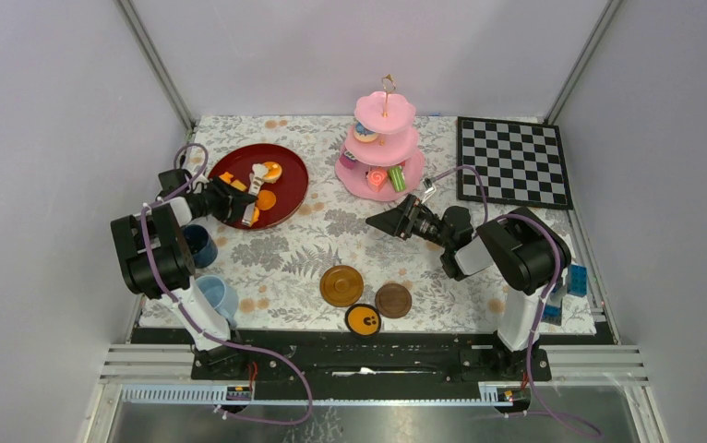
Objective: Serve the afternoon tea
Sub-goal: Pick up the desert from the tray.
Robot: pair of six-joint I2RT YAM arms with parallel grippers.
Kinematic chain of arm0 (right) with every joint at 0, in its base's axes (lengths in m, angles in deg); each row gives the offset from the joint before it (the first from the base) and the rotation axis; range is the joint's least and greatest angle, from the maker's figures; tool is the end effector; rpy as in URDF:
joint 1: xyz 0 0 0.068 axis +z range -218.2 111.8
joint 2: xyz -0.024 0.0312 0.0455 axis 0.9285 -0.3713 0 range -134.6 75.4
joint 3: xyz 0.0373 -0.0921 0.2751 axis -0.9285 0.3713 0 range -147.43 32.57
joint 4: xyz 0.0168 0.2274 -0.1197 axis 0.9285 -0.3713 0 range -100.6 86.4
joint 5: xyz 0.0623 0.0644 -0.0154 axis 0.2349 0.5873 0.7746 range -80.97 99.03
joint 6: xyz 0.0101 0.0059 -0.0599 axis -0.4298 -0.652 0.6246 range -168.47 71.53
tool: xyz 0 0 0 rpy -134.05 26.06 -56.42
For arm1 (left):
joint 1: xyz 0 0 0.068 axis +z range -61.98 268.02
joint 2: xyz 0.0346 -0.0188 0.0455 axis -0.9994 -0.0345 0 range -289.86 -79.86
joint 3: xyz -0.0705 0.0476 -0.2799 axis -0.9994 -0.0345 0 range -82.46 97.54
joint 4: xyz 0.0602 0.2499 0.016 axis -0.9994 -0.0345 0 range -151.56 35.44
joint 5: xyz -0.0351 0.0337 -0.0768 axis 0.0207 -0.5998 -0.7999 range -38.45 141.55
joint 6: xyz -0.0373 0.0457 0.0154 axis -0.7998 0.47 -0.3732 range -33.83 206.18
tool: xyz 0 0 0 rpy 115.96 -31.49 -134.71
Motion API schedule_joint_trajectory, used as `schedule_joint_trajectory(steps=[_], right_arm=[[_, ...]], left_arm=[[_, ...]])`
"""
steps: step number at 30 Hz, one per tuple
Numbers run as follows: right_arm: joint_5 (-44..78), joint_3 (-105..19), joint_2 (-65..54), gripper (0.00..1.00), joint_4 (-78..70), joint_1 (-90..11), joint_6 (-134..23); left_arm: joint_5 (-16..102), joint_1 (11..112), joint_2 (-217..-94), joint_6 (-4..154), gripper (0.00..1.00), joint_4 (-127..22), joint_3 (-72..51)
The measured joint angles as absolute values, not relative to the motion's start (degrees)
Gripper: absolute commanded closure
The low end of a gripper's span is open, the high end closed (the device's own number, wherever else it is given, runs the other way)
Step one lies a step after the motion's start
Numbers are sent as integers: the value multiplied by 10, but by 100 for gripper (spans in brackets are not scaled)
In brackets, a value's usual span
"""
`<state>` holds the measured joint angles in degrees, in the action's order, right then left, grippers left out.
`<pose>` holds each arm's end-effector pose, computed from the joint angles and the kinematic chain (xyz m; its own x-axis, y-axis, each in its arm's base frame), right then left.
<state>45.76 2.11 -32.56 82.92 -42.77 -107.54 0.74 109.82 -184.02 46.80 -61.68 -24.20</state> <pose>0.2842 0.1652 0.1791 -0.6801 0.4379 -0.5879 -0.5724 0.1838 0.7991 0.3492 0.1016 0.1759 -0.6991 -0.7114 -0.0723 -0.3172 0.3992 -0.8603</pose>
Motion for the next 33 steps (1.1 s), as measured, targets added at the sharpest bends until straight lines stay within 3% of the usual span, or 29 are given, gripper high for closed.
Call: schedule_joint_trajectory(steps=[7,10,15,26,33], right_arm=[[458,21,-326,0,829,-428,-1077],[457,23,-325,1,829,-432,-1075],[433,40,-283,1,776,-450,-1041],[286,35,-100,0,460,-454,-904],[210,41,-15,0,346,-454,-846]], left_arm=[[8,1097,-1840,465,90,-621,-232],[8,1097,-1836,458,100,-621,-232],[5,1097,-1825,443,100,-612,-232],[-7,1097,-1791,393,100,-561,-246],[-7,1097,-1759,371,100,-539,-273]])
